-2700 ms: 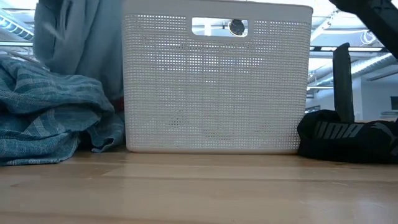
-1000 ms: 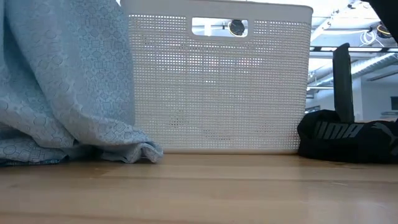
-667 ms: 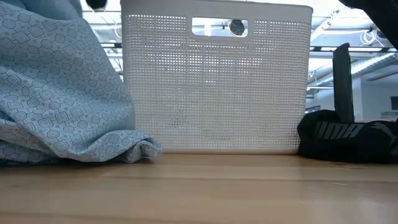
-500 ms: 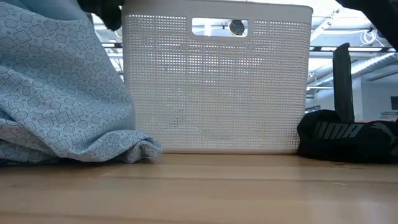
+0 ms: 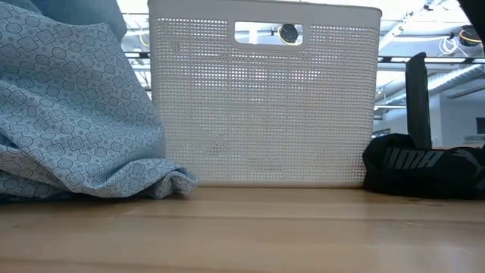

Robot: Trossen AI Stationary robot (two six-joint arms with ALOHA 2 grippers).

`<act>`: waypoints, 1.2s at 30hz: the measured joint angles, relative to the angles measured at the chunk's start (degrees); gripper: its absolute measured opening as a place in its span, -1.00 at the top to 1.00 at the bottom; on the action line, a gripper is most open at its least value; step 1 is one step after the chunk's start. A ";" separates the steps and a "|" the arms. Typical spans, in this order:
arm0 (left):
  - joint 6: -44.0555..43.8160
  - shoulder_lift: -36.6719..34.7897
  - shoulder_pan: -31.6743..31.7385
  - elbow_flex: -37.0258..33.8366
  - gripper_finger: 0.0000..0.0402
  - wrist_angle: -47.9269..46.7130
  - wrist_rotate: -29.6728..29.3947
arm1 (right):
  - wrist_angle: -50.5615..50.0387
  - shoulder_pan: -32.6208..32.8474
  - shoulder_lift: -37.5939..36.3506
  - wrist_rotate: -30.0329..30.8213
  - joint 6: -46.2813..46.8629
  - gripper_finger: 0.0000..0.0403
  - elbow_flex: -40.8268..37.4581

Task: Sort clothes
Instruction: Move the gray and white shirt to the middle left of the table

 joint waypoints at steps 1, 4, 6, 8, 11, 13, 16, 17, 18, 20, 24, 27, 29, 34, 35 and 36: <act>0.63 0.00 0.00 0.00 1.00 -1.63 0.55 | -0.89 0.01 -1.55 -0.01 -0.29 -0.16 0.00; 2.81 0.00 0.01 0.00 1.00 -8.44 1.62 | -3.63 -0.27 -5.87 -0.22 -0.30 -0.25 0.13; 4.11 0.00 -0.03 0.00 1.00 -14.52 2.40 | -6.59 -0.75 -8.20 -0.18 -0.22 -0.28 0.13; 5.17 0.00 -0.23 0.00 1.00 -21.95 3.27 | -9.15 -1.17 -10.46 -0.03 -0.08 -0.29 0.08; 5.58 0.00 -1.44 0.00 1.00 -33.37 3.85 | -11.63 -1.78 -13.52 0.08 0.80 -0.29 0.07; 5.98 0.01 -2.66 0.00 1.00 -40.41 5.21 | -13.35 -2.29 -15.03 -0.01 1.28 -0.29 0.07; 6.94 0.02 -4.81 0.00 0.98 -48.82 10.30 | -15.81 -3.22 -16.40 -0.13 1.41 -0.29 0.07; 6.92 0.02 -5.56 0.00 0.96 -51.14 12.38 | -16.26 -3.63 -16.80 -0.06 1.42 -0.29 0.07; 6.60 0.02 -6.44 0.00 0.95 -53.04 14.54 | -16.94 -4.07 -17.20 -0.03 1.43 -0.29 0.07; 5.14 0.02 -8.16 0.00 0.93 -56.23 18.06 | -17.53 -5.04 -17.90 -0.01 1.43 -0.29 0.07; 4.63 0.09 -11.35 0.00 0.91 -57.37 18.11 | -19.63 -6.83 -18.36 -0.03 1.50 -0.29 0.07; 5.47 0.10 -12.56 0.00 0.90 -57.37 12.65 | -20.99 -7.73 -18.28 -0.02 2.07 -0.29 0.02; 5.73 0.28 -12.88 0.00 0.89 -57.43 11.21 | -22.11 -8.22 -18.28 -0.03 2.06 -0.29 0.02; 5.97 0.28 -12.90 0.00 0.72 -57.25 10.76 | -23.75 -9.16 -18.44 -0.05 2.05 -0.29 0.02; 5.99 0.28 -12.90 0.00 0.67 -57.19 10.72 | -23.87 -9.33 -18.53 -0.06 1.93 -0.29 0.02; 5.98 0.28 -12.89 0.00 0.62 -57.19 10.71 | -23.96 -9.48 -18.65 -0.09 1.80 -0.29 0.02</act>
